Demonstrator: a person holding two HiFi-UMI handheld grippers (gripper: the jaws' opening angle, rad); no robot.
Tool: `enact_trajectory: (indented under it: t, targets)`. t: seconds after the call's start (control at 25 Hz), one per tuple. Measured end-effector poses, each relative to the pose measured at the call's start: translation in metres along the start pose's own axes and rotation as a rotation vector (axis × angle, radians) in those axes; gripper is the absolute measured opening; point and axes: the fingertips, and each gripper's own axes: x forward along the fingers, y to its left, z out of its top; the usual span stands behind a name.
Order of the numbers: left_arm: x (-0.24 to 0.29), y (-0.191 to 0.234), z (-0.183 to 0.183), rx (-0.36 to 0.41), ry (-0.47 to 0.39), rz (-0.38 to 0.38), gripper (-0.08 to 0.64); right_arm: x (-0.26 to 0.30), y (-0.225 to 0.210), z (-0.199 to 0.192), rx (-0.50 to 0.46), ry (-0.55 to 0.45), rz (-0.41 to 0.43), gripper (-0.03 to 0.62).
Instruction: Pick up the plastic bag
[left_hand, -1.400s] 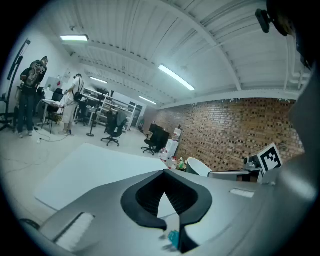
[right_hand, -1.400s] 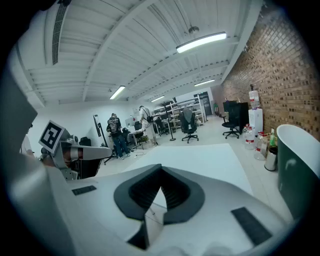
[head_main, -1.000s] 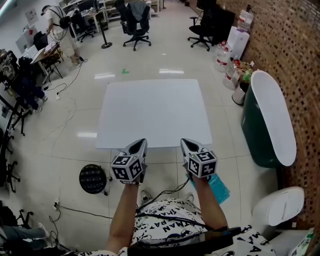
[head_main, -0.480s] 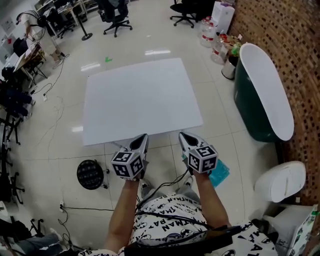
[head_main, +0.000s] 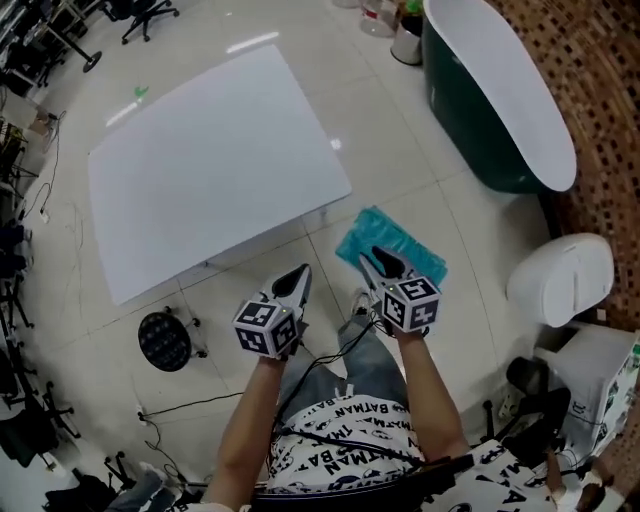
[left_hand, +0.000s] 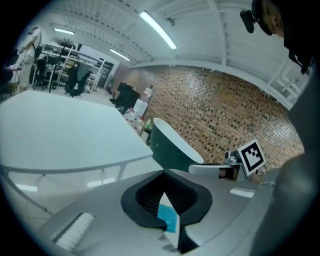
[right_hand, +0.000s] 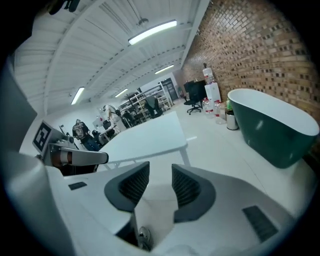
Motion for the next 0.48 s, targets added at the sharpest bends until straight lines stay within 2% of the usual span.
enact_trajectory:
  t: [0.08,0.16,0.2,0.36,0.48]
  targets:
    - [0.023,-0.002,-0.031,-0.028,0.036,-0.022,-0.014,0.004,-0.030,-0.030,0.009,0.061,-0.033,0.155]
    - [0.048,-0.003,-0.064,-0.066,0.078,-0.030,-0.014,0.009,-0.063,-0.062,0.021,0.127,-0.058,0.250]
    - [0.061,-0.003,-0.081,-0.083,0.102,-0.028,-0.014,0.012,-0.080,-0.078,0.030,0.155,-0.064,0.251]
    - [0.109,0.006,-0.140,-0.143,0.183,-0.002,-0.014,0.040,-0.127,-0.136,0.103,0.244,-0.037,0.382]
    - [0.144,0.020,-0.178,-0.163,0.232,0.023,-0.014,0.071,-0.148,-0.177,0.128,0.300,-0.010,0.402]
